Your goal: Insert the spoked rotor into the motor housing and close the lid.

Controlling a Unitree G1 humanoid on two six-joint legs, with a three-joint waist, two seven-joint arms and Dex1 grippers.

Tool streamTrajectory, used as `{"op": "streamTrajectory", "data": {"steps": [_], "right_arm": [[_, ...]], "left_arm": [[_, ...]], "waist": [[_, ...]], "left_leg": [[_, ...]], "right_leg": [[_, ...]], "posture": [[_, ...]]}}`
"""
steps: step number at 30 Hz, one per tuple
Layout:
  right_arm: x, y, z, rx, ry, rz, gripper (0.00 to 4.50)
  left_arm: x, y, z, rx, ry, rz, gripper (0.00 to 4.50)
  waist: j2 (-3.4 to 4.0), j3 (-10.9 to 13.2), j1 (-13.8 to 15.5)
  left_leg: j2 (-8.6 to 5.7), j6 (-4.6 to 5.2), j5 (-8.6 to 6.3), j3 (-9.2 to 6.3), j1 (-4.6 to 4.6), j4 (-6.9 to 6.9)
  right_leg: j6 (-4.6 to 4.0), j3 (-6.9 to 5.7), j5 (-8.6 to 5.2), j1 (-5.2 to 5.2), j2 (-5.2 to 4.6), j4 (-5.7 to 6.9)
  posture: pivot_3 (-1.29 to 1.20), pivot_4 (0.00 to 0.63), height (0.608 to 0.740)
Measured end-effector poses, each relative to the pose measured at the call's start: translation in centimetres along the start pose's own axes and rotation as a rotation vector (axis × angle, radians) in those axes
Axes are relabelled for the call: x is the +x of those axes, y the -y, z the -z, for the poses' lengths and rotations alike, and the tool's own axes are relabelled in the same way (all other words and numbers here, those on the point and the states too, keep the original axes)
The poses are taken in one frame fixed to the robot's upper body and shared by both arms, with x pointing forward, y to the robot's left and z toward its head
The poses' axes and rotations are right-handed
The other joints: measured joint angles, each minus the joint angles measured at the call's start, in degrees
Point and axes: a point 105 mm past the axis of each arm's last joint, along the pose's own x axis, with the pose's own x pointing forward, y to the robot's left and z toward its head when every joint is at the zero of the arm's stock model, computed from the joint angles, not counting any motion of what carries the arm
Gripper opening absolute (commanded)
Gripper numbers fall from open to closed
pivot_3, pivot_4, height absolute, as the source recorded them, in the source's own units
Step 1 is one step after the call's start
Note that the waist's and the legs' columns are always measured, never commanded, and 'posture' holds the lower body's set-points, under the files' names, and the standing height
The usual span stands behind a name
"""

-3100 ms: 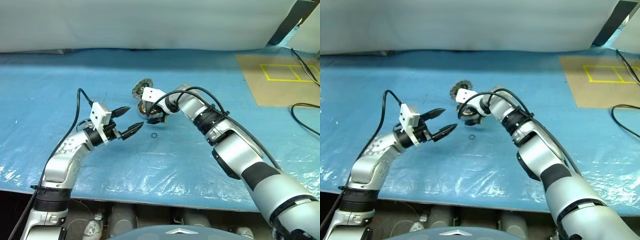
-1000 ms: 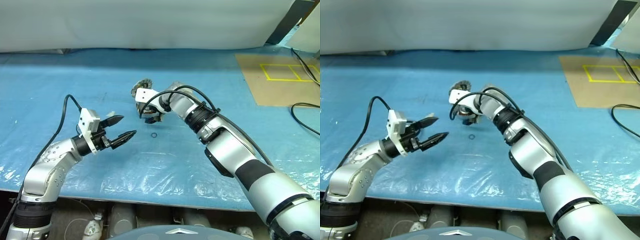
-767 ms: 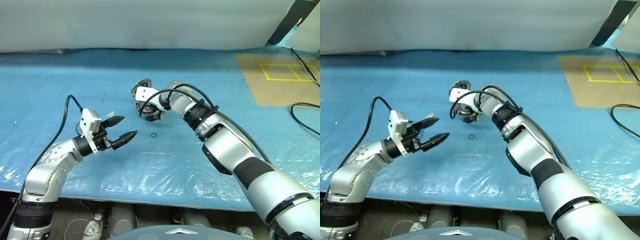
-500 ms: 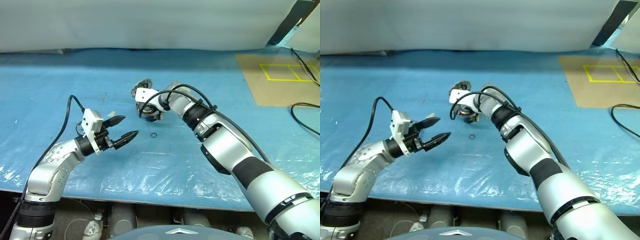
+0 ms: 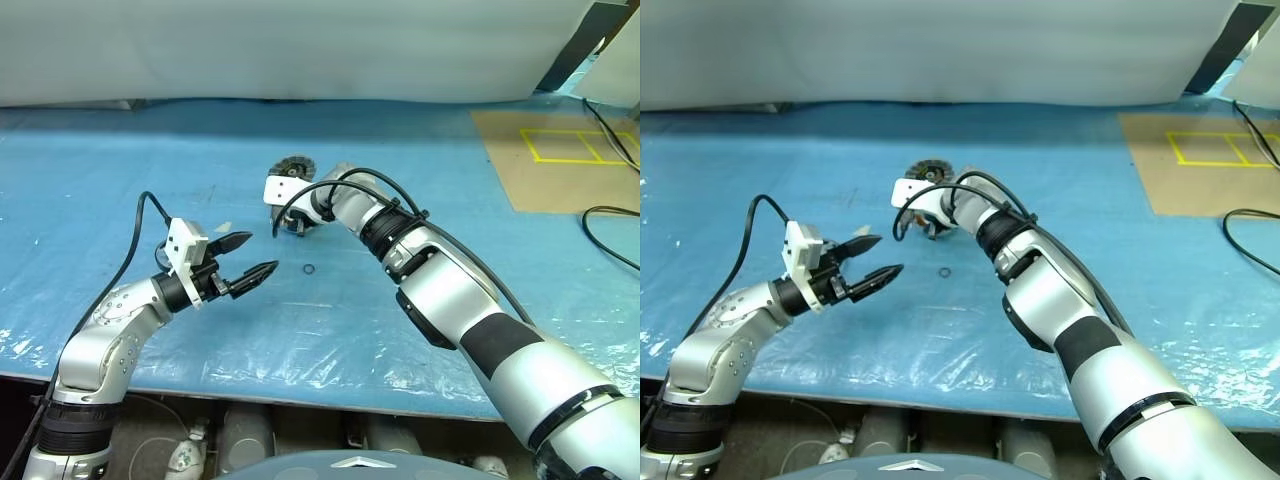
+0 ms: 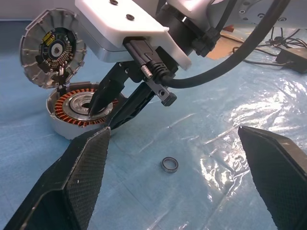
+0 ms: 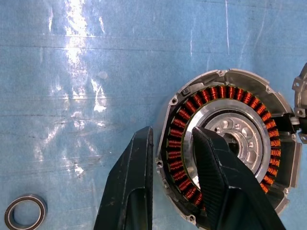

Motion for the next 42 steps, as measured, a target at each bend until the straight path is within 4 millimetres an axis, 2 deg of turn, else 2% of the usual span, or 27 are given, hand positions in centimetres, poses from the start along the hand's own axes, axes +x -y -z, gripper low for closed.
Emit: {"op": "streamTrajectory", "data": {"steps": [8,11,15,17,18,22,42], "right_arm": [[-0.13,0.10,-0.01,0.008,0.011,-0.003,1.34],[-0.19,0.15,-0.01,0.005,0.015,-0.003,1.85],[-0.20,0.19,0.39,0.007,0.005,-0.006,3.13],[-0.05,0.09,0.86,0.018,-0.009,-0.012,3.06],[-0.05,0.10,0.87,0.017,-0.009,-0.011,2.88],[-0.12,0.13,0.73,0.003,-0.012,-0.010,1.71],[-0.35,-0.26,0.49,0.011,-0.010,-0.053,1.67]], "left_arm": [[0.00,-0.03,0.04,0.000,-0.002,-0.001,4.50],[0.01,-0.08,0.11,-0.003,-0.002,-0.002,4.50],[-0.02,-0.25,0.28,-0.006,-0.008,-0.008,4.50],[0.00,-0.26,0.26,-0.004,-0.008,-0.008,4.50],[0.00,-0.26,0.26,-0.004,-0.009,-0.008,4.50],[0.00,-0.26,0.27,-0.004,-0.009,-0.009,4.50],[0.10,-0.22,0.45,-0.009,-0.010,-0.002,4.50]], "waist": [[0.01,0.0,-0.1],[0.02,0.0,-0.1],[0.02,0.0,-0.1],[0.03,0.0,-0.1],[0.03,0.0,-0.1],[0.03,0.0,-0.1],[0.04,0.0,-0.1]], "left_leg": [[0.01,0.00,0.00,0.00,-0.04,0.00],[0.02,0.00,0.00,0.01,-0.05,0.00],[0.02,0.00,0.00,0.02,-0.08,-0.01],[0.02,0.00,0.00,0.03,-0.11,0.00],[0.02,0.00,0.00,0.03,-0.12,-0.01],[0.02,-0.01,0.00,0.05,-0.11,-0.03],[0.03,-0.01,-0.01,0.06,-0.10,-0.05]], "right_leg": [[-0.05,0.00,-0.03,-0.06,0.01,0.04],[-0.05,0.00,-0.04,-0.08,0.01,0.04],[-0.06,0.00,-0.04,-0.10,0.01,0.04],[-0.07,0.00,-0.04,-0.12,0.01,0.04],[-0.07,0.00,-0.05,-0.13,0.01,0.04],[-0.11,-0.01,-0.07,-0.12,0.01,0.04],[-0.12,-0.01,-0.08,-0.14,0.01,0.04]], "posture": [[0.00,0.150,0.740],[0.00,0.150,0.740],[0.00,0.150,0.740],[0.00,0.150,0.740],[0.00,0.150,0.740],[0.00,0.150,0.740],[0.00,0.150,0.740]]}}
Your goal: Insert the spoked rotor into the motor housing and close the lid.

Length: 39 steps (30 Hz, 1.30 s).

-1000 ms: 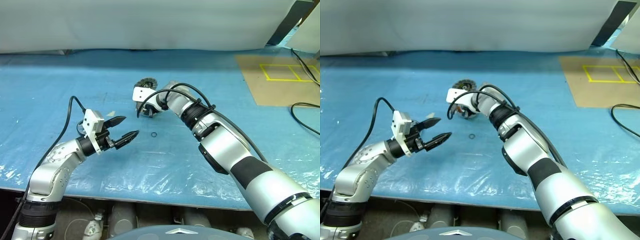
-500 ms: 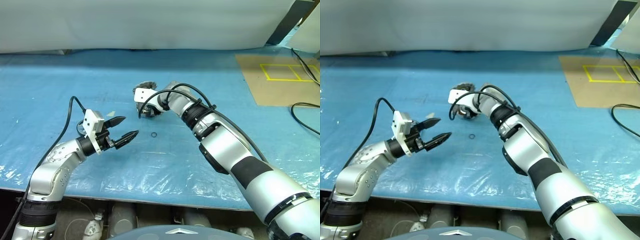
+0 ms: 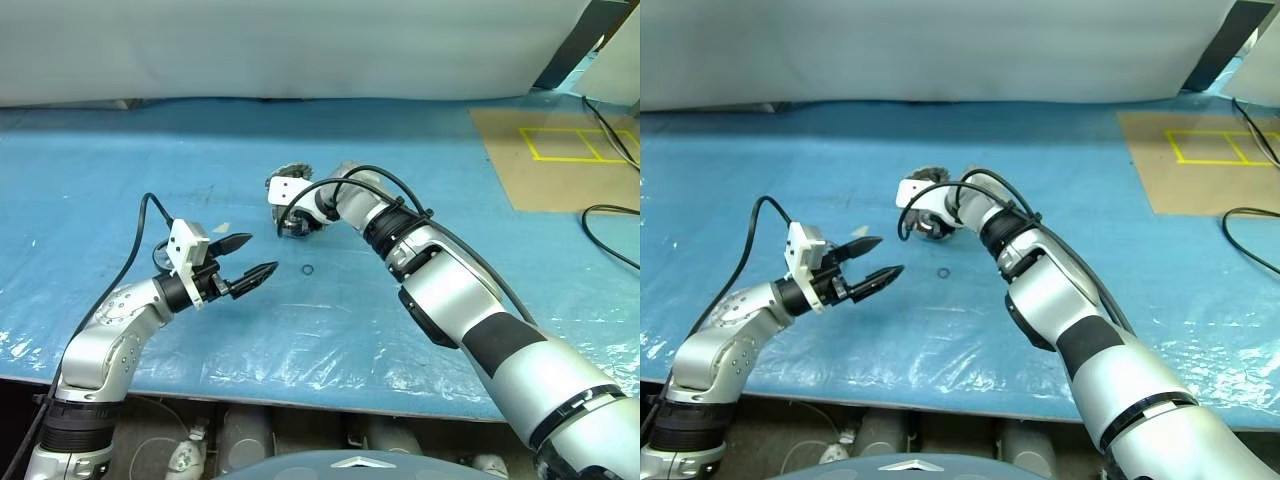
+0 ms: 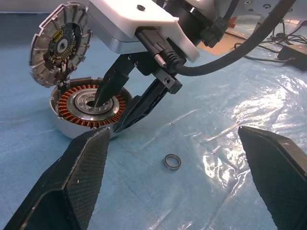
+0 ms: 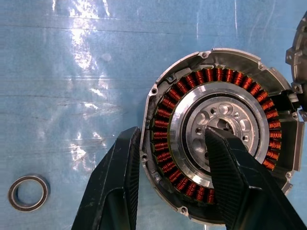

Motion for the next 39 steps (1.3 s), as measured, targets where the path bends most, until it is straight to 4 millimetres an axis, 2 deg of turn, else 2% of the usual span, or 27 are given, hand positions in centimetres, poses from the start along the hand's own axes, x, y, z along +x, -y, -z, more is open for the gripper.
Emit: {"op": "streamTrajectory", "data": {"steps": [5,12,17,20,25,28,33,38,39], "right_arm": [[-0.2,-0.2,-0.1,0.053,-0.009,-0.016,1.67],[-0.3,-3.0,-2.5,0.113,0.009,-0.127,1.67],[-0.1,-4.7,-3.3,0.144,0.001,-0.144,1.67],[0.1,-5.8,-3.6,0.164,-0.013,-0.144,1.67],[0.5,-8.1,-4.5,0.162,-0.030,-0.169,1.67],[0.5,-8.7,-4.5,0.189,-0.045,-0.187,1.67],[0.4,-9.3,-4.6,0.205,-0.053,-0.214,1.67],[0.6,-10.0,-4.8,0.217,-0.032,-0.261,3.29],[0.5,-10.2,-4.9,0.221,-0.029,-0.277,3.29]], "left_arm": [[0.2,0.1,-0.2,-0.033,0.037,0.008,4.50],[-0.8,-0.3,-0.9,-0.029,0.034,0.010,4.50],[-2.1,-0.5,-0.4,-0.027,-0.022,0.005,4.50],[-2.5,-0.4,0.0,-0.044,-0.044,0.003,4.50],[-2.5,0.0,-0.5,-0.038,-0.043,0.015,4.50],[-2.5,0.1,-0.5,-0.040,-0.046,0.019,4.50],[-2.3,0.1,-0.6,-0.042,-0.048,0.017,4.50],[-2.2,0.1,-0.6,-0.044,-0.050,0.015,4.50],[-2.2,0.1,-0.6,-0.043,-0.050,0.015,4.50]], "waist": [[0.00,0.0,0.0],[0.00,0.0,-0.2],[0.00,0.0,-0.1],[-0.02,0.0,-0.1],[-0.05,0.0,-0.2],[-0.05,-0.1,-0.2],[-0.10,-0.2,-0.2],[-0.09,-0.2,-0.2],[-0.09,-0.2,-0.3]], "left_leg": [[0.00,0.00,0.00,0.00,-0.01,-0.01],[0.08,-0.03,-0.01,-0.16,-0.01,-0.08],[0.07,-0.08,-0.04,-0.21,0.09,-0.13],[0.06,-0.10,-0.05,-0.23,0.29,-0.23],[-0.01,-0.18,-0.10,-0.21,0.90,-0.50],[-0.12,-0.20,-0.11,-0.19,1.24,-0.70],[-0.16,-0.37,-0.20,-0.19,1.27,-0.72],[-0.17,-0.49,-0.26,-0.19,1.32,-0.81],[-0.14,-0.52,-0.28,-0.19,1.34,-0.81]], "right_leg": [[-0.01,0.00,0.00,-0.01,0.00,0.00],[-0.01,0.00,-0.01,-0.08,0.08,-0.01],[0.00,0.03,-0.02,-0.01,0.07,-0.06],[0.03,0.05,-0.05,0.11,0.07,-0.07],[0.12,0.34,-0.16,0.44,0.08,-0.07],[0.18,0.49,-0.47,0.62,0.05,-0.07],[0.21,0.55,-0.56,0.62,0.06,-0.07],[0.26,0.55,-0.56,0.62,0.08,-0.06],[0.26,0.55,-0.56,0.63,0.10,-0.06]], "posture": [[0.00,0.150,0.740],[0.00,0.150,0.740],[0.00,0.150,0.740],[0.00,0.150,0.740],[0.00,0.150,0.740],[0.00,0.150,0.740],[0.00,0.150,0.740],[0.00,0.150,0.740],[0.00,0.150,0.740]]}}
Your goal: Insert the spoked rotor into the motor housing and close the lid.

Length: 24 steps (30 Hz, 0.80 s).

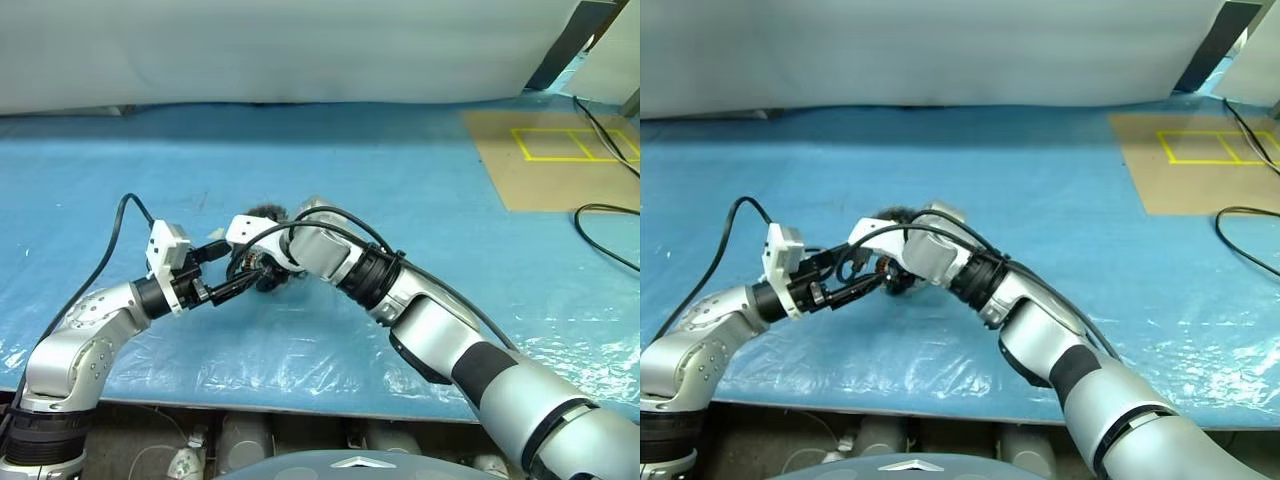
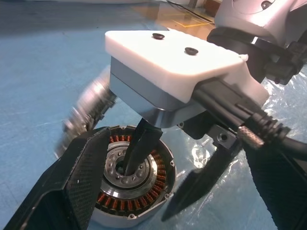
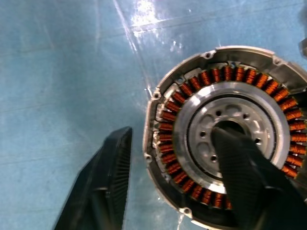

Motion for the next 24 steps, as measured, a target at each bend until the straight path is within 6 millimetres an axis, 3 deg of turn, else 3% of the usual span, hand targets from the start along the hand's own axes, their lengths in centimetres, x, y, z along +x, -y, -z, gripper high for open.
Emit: {"op": "streamTrajectory", "data": {"steps": [8,15,24], "right_arm": [[-1.0,-0.3,-0.3,0.131,0.023,-0.119,3.29],[-4.4,-0.1,-0.4,0.249,0.093,-0.183,3.29],[-4.8,-0.1,-0.4,0.325,0.120,-0.185,3.29]], "left_arm": [[0.3,0.1,-0.6,0.005,0.021,0.017,4.50],[0.3,0.0,-0.9,0.010,0.026,0.014,4.50],[0.6,-0.4,-1.3,0.019,0.032,0.015,4.50]], "waist": [[0.00,0.1,0.2],[-0.02,0.1,0.3],[-0.02,0.1,0.5]], "left_leg": [[0.00,-0.02,0.00,-0.01,-0.33,0.00],[0.04,-0.07,-0.01,-0.09,-0.59,0.01],[0.05,-0.08,-0.02,-0.10,-0.61,0.04]], "right_leg": [[0.11,-0.05,0.06,-0.25,0.01,-0.03],[0.17,-0.23,0.10,-0.40,0.04,-0.03],[0.17,-0.24,0.10,-0.40,0.05,-0.02]], "posture": [[0.00,0.150,0.740],[0.00,0.150,0.740],[0.00,0.150,0.740]]}}
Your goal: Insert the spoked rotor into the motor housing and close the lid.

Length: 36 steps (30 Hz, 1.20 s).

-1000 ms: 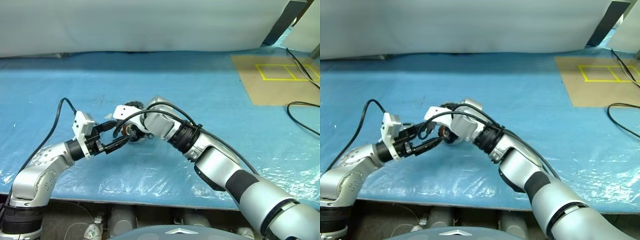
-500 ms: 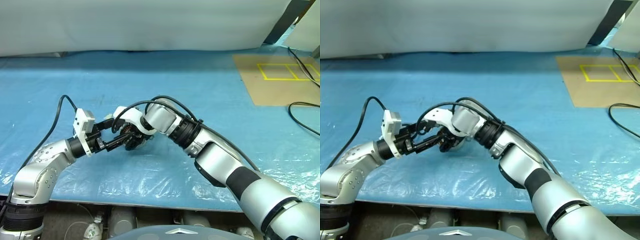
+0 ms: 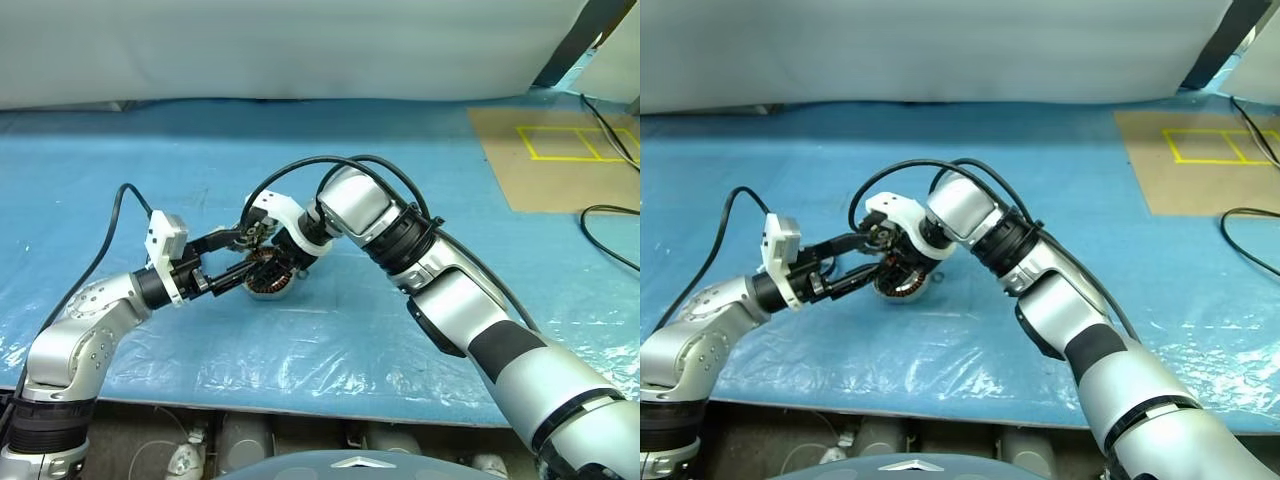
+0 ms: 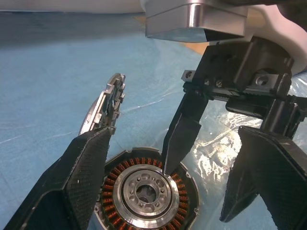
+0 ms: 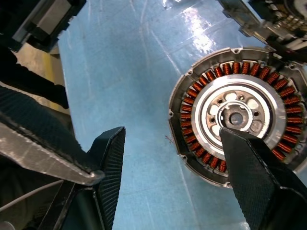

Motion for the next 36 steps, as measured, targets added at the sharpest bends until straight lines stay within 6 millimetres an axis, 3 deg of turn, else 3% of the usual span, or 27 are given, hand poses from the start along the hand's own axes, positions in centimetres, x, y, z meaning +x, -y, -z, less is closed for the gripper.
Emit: {"op": "streamTrajectory", "data": {"steps": [3,5,8,11,14,20,26,36], "right_arm": [[-1.2,0.6,0.2,-0.033,0.023,0.002,3.29],[-3.4,1.7,0.6,-0.134,0.056,0.053,3.29],[-5.5,3.4,3.1,-0.277,0.052,0.109,3.29],[-4.9,4.0,6.5,-0.343,-0.006,0.065,3.29],[-3.9,4.5,8.0,-0.406,-0.031,0.060,3.29],[-1.6,6.1,7.6,-0.437,0.008,0.127,3.29],[-1.4,6.4,6.1,-0.429,0.095,0.168,3.29],[-0.2,5.2,5.6,-0.478,0.152,0.129,3.29]], "left_arm": [[0.1,0.2,-0.1,0.000,-0.006,0.016,4.50],[-0.1,0.5,0.5,-0.012,-0.035,0.031,4.50],[-0.4,0.9,1.1,-0.033,-0.056,0.039,4.50],[-0.8,1.1,1.5,-0.044,-0.073,0.045,4.50],[-0.8,1.2,1.4,-0.037,-0.077,0.052,4.50],[-1.8,1.6,2.3,-0.043,-0.145,0.069,4.50],[-3.0,2.2,3.3,-0.059,-0.211,0.091,4.50],[-3.7,2.3,3.8,0.021,-0.220,0.092,4.50]], "waist": [[-0.01,0.0,0.2],[-0.02,0.0,0.6],[-0.05,0.0,1.4],[-0.06,0.0,1.4],[-0.05,0.0,0.9],[-0.06,0.0,0.0],[-0.07,0.0,0.0],[-0.07,0.0,-0.1]], "left_leg": [[0.00,0.00,0.00,-0.01,-0.08,0.04],[-0.02,0.00,0.00,-0.01,-0.13,0.07],[-0.02,-0.01,0.00,0.04,-0.12,0.07],[-0.03,0.00,0.00,0.06,-0.12,0.14],[-0.02,0.01,0.00,0.06,-0.11,0.31],[0.05,0.04,0.00,0.13,-0.19,0.58],[0.05,0.04,0.00,0.16,-0.24,0.56],[0.08,0.05,-0.01,0.15,-0.25,0.57]], "right_leg": [[0.00,-0.07,0.00,0.00,0.00,-0.01],[0.02,-0.12,0.01,0.02,-0.02,-0.06],[0.03,-0.17,0.00,0.11,-0.01,-0.10],[0.05,-0.18,-0.01,0.11,0.00,-0.01],[0.04,-0.14,-0.01,0.08,0.00,0.12],[-0.24,-0.11,-0.17,0.10,0.03,0.15],[-0.25,-0.14,-0.17,0.08,0.03,0.13],[-0.25,-0.18,-0.17,0.08,0.03,0.13]], "posture": [[0.00,0.150,0.740],[0.00,0.150,0.740],[0.00,0.150,0.740],[0.00,0.150,0.740],[0.00,0.150,0.740],[0.00,0.150,0.740],[0.00,0.150,0.740],[0.00,0.150,0.740]]}}
